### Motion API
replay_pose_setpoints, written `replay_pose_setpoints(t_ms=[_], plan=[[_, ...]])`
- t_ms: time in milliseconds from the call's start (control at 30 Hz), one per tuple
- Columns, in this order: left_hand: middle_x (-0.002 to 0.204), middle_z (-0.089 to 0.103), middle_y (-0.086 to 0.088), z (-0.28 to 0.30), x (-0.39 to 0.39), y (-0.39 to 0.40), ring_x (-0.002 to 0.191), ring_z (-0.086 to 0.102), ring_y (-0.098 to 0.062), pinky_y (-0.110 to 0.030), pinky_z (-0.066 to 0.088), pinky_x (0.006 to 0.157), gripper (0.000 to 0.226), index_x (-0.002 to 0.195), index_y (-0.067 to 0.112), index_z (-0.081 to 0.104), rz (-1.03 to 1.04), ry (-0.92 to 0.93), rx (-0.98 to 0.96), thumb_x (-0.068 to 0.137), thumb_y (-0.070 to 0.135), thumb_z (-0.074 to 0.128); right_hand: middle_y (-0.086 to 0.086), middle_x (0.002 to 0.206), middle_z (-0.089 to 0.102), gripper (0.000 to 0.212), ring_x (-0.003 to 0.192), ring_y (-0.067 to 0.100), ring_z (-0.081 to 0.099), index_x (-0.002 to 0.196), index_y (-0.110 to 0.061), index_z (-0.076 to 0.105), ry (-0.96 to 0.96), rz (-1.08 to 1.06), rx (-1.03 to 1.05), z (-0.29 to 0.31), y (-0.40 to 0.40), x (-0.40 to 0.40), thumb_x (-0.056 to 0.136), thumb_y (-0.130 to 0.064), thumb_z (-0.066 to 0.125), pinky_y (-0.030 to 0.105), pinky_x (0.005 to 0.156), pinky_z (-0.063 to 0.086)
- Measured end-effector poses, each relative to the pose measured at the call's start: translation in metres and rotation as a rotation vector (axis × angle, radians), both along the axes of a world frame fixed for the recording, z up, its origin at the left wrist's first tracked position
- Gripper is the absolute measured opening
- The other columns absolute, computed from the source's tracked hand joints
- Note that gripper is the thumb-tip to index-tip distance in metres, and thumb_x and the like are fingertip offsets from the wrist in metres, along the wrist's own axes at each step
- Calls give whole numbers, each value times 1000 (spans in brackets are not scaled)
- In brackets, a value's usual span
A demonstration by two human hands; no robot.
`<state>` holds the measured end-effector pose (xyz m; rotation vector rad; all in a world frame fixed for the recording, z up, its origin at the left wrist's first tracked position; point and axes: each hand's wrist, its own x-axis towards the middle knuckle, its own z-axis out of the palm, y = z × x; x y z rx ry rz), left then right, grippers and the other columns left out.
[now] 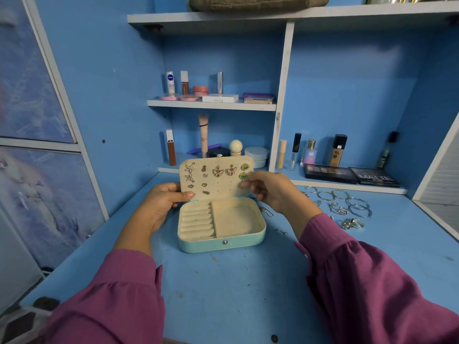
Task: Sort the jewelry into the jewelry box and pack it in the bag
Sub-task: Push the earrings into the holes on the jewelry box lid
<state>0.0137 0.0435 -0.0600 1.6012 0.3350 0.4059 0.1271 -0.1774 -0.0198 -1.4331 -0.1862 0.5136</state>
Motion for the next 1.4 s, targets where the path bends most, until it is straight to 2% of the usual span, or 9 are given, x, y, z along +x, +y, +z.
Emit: replay_pose_setpoints(t_ms=[100,267,433,533,900,1067,1200,1300,1400], plan=[[95,75,-5,1,-1,-1,85,61,-20,-33,38,76,19,92,10,73,-12,0,-6,77,0,69,16,75,71,9,50,14,43,81,-7,50,51,3,11,1,-1,4,88,-9,45,22,47,31],[95,75,-8,4,-5,0,89,62,-22,-37,39,85,19,87,13,76,-24,24,0,74,-1,71,8,67,71,21,48,8,46,102,-2,63,42,85,-40,2,-8,4,93,-13,48,16,42,31],[87,74,-10,8,-9,-4,86,65,-24,-34,47,87,19,78,10,77,-26,23,-14,71,-6,71,9,67,71,17,43,6,50,92,-3,64,116,197,-44,4,-18,8,94,-10,48,13,39,32],[76,74,-5,10,-11,-7,73,69,-15,-23,54,74,30,66,16,78,-58,15,-10,71,-11,67,11,68,71,18,45,5,52,88,-2,63,155,254,-46,3,-22,10,94,-7,46,12,41,31],[72,73,0,16,-11,-10,72,68,-14,-15,55,66,30,79,10,73,-1,22,68,71,-18,66,19,73,70,14,47,8,55,93,-1,59,280,322,84,-8,-26,19,94,-2,45,11,38,36],[70,72,5,24,-12,-11,78,61,-14,-16,49,64,34,84,8,71,94,32,202,77,-20,54,20,74,70,15,47,8,55,91,-2,61,281,311,103,-11,-23,22,94,-2,46,11,39,38],[76,71,7,45,-13,-35,68,60,5,-11,46,65,34,95,8,69,271,-185,388,83,-15,47,19,73,70,15,47,8,56,86,-5,60,286,321,106,-12,-23,24,94,-2,47,11,38,38],[82,69,8,59,-15,-66,78,63,-7,-23,49,76,30,97,22,69,297,-539,490,86,-1,55,18,70,70,16,46,8,56,82,-6,60,290,317,106,-12,-23,24,94,-2,49,11,38,38],[80,68,9,63,-14,-107,76,61,-16,-28,48,72,24,95,31,68,231,-707,639,85,11,60,16,66,69,19,44,6,56,77,-7,59,285,321,90,-14,-23,25,94,-4,50,10,38,38]])
